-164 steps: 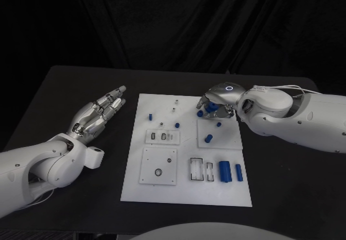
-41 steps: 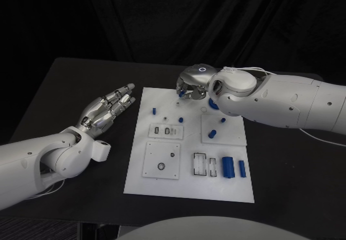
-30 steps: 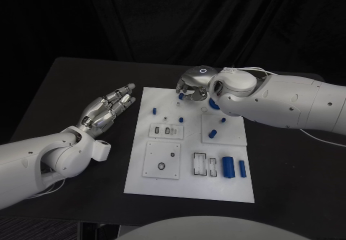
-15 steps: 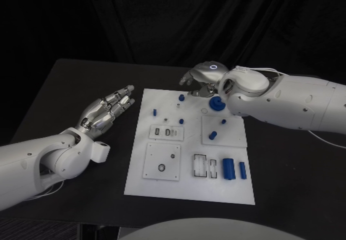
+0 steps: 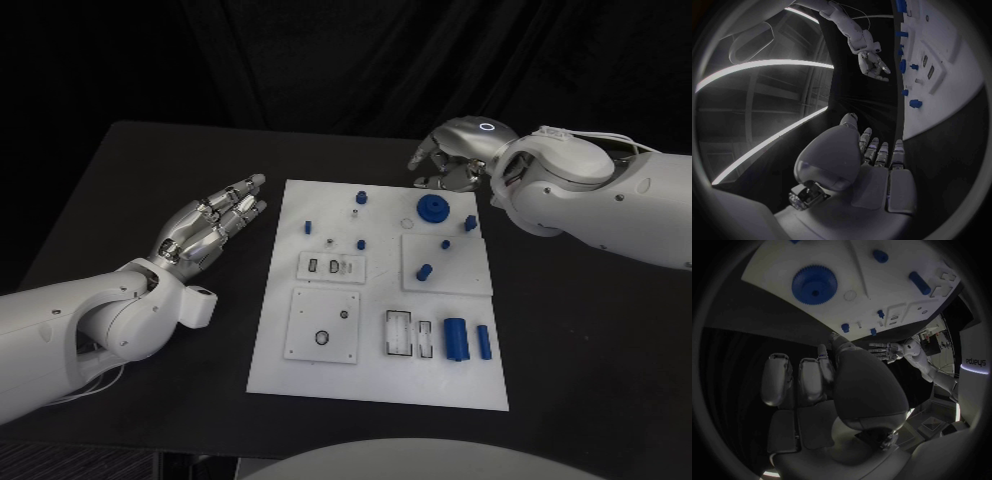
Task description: Assemble the parts on the task board
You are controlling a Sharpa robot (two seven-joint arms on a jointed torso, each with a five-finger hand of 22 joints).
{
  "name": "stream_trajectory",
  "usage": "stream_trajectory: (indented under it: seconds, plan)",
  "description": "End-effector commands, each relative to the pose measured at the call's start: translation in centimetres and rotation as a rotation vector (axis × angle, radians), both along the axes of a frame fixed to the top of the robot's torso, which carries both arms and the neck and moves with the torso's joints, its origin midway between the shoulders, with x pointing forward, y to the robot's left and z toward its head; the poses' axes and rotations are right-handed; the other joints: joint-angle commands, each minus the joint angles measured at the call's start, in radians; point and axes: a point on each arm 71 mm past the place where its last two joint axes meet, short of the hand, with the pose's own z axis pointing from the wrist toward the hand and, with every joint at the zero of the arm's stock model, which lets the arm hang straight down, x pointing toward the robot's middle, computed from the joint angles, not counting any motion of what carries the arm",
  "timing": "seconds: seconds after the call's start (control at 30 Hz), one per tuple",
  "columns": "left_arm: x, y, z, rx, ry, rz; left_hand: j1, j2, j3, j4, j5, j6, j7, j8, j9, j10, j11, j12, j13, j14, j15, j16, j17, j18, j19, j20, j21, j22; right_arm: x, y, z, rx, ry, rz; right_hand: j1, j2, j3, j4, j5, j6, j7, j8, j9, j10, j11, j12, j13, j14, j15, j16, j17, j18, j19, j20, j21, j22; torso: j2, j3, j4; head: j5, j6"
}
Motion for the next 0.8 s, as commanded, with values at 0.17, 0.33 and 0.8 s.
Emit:
stream_trajectory:
  seconds: [0.17,0.33,0.8]
  plan:
    - [-0.2,0.2,1.3,-0.099,-0.160,-0.001,0.009,-0.001,0.008,0.001,0.004,-0.004,0.002,0.006,0.001,0.000,0.006,-0.001,-0.001,-0.003,0.008,-0.002,-0.001,0.008,-0.001,0.007,0.001,0.001,-1.0,-2.2,-2.0,0.002,0.123,-0.079,-0.152,0.000,-0.075,0.072,-0.024,-0.007,0.009,-0.015,0.007,0.283,0.004,0.213,0.340,0.109,0.011,0.238,0.460,-0.038,0.065,0.006,0.079,0.104,-0.001,-0.0014,-0.0009,-0.023,0.003]
    - [-0.2,0.3,1.2,-0.098,-0.159,-0.001,0.011,-0.001,0.009,0.001,0.006,-0.002,0.003,0.006,0.001,0.000,0.004,-0.001,-0.001,-0.003,0.009,-0.002,-0.001,0.008,-0.003,0.009,-0.001,0.000,-1.3,-3.2,-2.5,0.005,0.136,-0.114,-0.154,0.002,-0.082,0.067,-0.022,-0.004,0.017,-0.014,0.014,0.283,0.009,0.213,0.340,0.109,0.014,0.238,0.460,-0.049,0.093,0.008,0.114,0.147,0.001,0.0024,-0.0017,-0.027,0.004]
    - [-0.2,0.3,1.2,-0.098,-0.155,-0.004,0.015,-0.003,0.010,0.000,0.007,-0.003,0.004,0.006,0.001,0.000,0.007,-0.001,-0.001,-0.004,0.005,-0.003,-0.002,0.012,-0.004,0.010,-0.002,-0.001,-1.3,-3.7,-3.9,-0.023,0.155,-0.139,-0.047,0.015,-0.035,-0.019,0.098,-0.113,0.016,-0.024,-0.003,0.283,0.011,0.213,0.340,0.109,0.020,0.238,0.460,-0.058,0.111,0.017,0.145,0.189,0.002,-0.0017,0.0068,-0.044,0.002]
